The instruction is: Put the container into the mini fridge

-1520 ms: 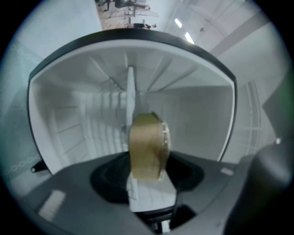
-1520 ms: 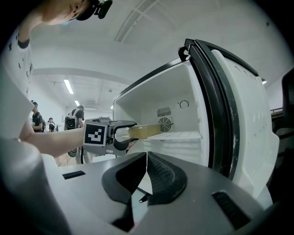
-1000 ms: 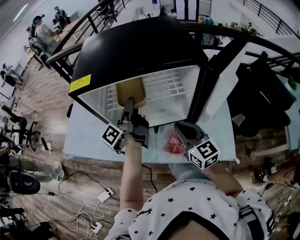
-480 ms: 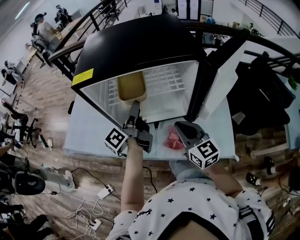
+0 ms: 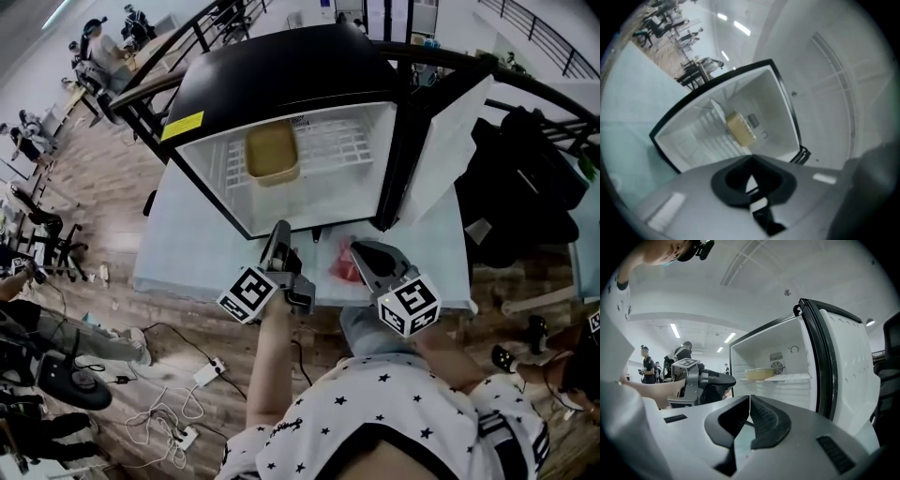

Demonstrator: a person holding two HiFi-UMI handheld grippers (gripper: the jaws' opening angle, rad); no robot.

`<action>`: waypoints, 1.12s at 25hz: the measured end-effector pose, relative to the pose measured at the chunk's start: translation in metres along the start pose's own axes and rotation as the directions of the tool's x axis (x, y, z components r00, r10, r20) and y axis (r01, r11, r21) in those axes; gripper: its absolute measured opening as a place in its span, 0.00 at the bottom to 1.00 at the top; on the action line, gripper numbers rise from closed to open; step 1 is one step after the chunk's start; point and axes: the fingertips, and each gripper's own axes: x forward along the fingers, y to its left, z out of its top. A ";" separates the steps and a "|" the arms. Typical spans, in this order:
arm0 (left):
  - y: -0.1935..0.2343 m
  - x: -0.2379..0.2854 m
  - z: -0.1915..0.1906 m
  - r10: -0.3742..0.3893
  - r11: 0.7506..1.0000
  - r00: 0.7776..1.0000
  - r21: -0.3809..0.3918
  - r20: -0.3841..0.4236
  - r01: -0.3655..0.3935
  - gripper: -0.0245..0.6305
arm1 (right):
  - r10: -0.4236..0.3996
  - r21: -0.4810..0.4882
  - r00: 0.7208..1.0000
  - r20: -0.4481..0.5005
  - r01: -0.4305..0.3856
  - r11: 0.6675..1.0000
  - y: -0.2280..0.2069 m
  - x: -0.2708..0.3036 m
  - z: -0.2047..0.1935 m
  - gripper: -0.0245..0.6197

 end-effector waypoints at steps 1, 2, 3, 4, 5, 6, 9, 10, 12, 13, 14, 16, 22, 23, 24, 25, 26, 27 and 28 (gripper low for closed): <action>0.000 -0.006 -0.003 0.007 1.000 1.000 0.023 -0.001 -0.007 0.05 | 0.004 -0.001 1.000 -0.001 -0.004 1.000 0.003 -0.002 -0.001 0.07; -0.001 -0.012 -0.006 0.014 0.999 1.000 0.046 -0.003 -0.014 0.05 | 0.007 -0.002 1.000 -0.002 -0.007 1.000 0.006 -0.004 -0.002 0.07; -0.001 -0.018 -0.009 0.023 0.997 1.000 0.072 -0.006 -0.022 0.05 | 0.011 -0.001 1.000 -0.004 -0.011 1.000 0.010 -0.006 -0.003 0.07; -0.001 -0.024 -0.011 0.033 0.994 0.999 0.100 -0.009 -0.032 0.05 | 0.014 0.000 1.000 -0.006 -0.014 1.000 0.013 -0.008 -0.004 0.07; -0.001 -0.031 -0.014 0.042 0.990 0.999 0.132 -0.012 -0.040 0.04 | 0.017 0.001 1.000 -0.008 -0.017 1.000 0.016 -0.010 -0.005 0.07; -0.003 -0.037 -0.017 0.049 0.985 0.999 0.166 -0.015 -0.046 0.04 | 0.020 0.002 1.000 -0.011 -0.020 1.000 0.019 -0.012 -0.005 0.07; -0.009 -0.055 -0.026 0.076 0.964 0.997 0.256 -0.023 -0.067 0.04 | 0.027 0.010 0.999 -0.018 -0.027 1.000 0.029 -0.020 -0.009 0.07; -0.009 -0.061 -0.030 0.089 0.957 0.996 0.280 -0.029 -0.078 0.04 | 0.029 0.014 0.999 -0.020 -0.029 0.999 0.032 -0.022 -0.010 0.07; -0.008 -0.073 -0.039 0.116 0.942 0.992 0.320 -0.041 -0.097 0.04 | 0.033 0.021 0.999 -0.024 -0.032 0.999 0.038 -0.027 -0.013 0.07; -0.007 -0.079 -0.044 0.128 0.935 0.991 0.338 -0.046 -0.105 0.04 | 0.035 0.021 0.999 -0.027 -0.034 0.999 0.041 -0.029 -0.014 0.07; -0.006 -0.085 -0.049 0.141 0.927 0.989 0.356 -0.050 -0.114 0.04 | 0.037 0.020 0.999 -0.029 -0.036 0.999 0.044 -0.032 -0.015 0.07; -0.004 -0.097 -0.058 0.167 0.911 0.984 0.391 -0.055 -0.133 0.04 | 0.044 0.017 0.999 -0.033 -0.043 0.999 0.051 -0.037 -0.017 0.07; -0.003 -0.125 -0.088 0.214 0.878 0.973 0.453 -0.082 -0.155 0.04 | 0.058 0.013 0.997 -0.043 -0.057 0.998 0.065 -0.057 -0.022 0.07; -0.003 -0.129 -0.093 0.218 0.874 0.972 0.460 -0.087 -0.155 0.04 | 0.059 0.013 0.997 -0.043 -0.059 0.998 0.067 -0.061 -0.023 0.07; -0.003 -0.132 -0.098 0.222 0.872 0.971 0.464 -0.091 -0.155 0.04 | 0.060 0.013 0.997 -0.044 -0.060 0.998 0.069 -0.063 -0.024 0.07; -0.004 -0.135 -0.102 0.224 0.870 0.970 0.467 -0.096 -0.155 0.04 | 0.061 0.013 0.997 -0.046 -0.060 0.998 0.070 -0.066 -0.025 0.07; -0.004 -0.138 -0.106 0.225 0.869 0.969 0.471 -0.101 -0.153 0.04 | 0.060 0.013 0.997 -0.047 -0.060 0.998 0.071 -0.069 -0.027 0.07; -0.005 -0.140 -0.110 0.226 0.867 0.968 0.475 -0.107 -0.150 0.04 | 0.060 0.013 0.997 -0.048 -0.060 0.998 0.071 -0.071 -0.028 0.07; -0.007 -0.141 -0.113 0.226 0.866 0.968 0.479 -0.112 -0.146 0.04 | 0.060 0.014 0.997 -0.047 -0.060 0.998 0.072 -0.073 -0.029 0.07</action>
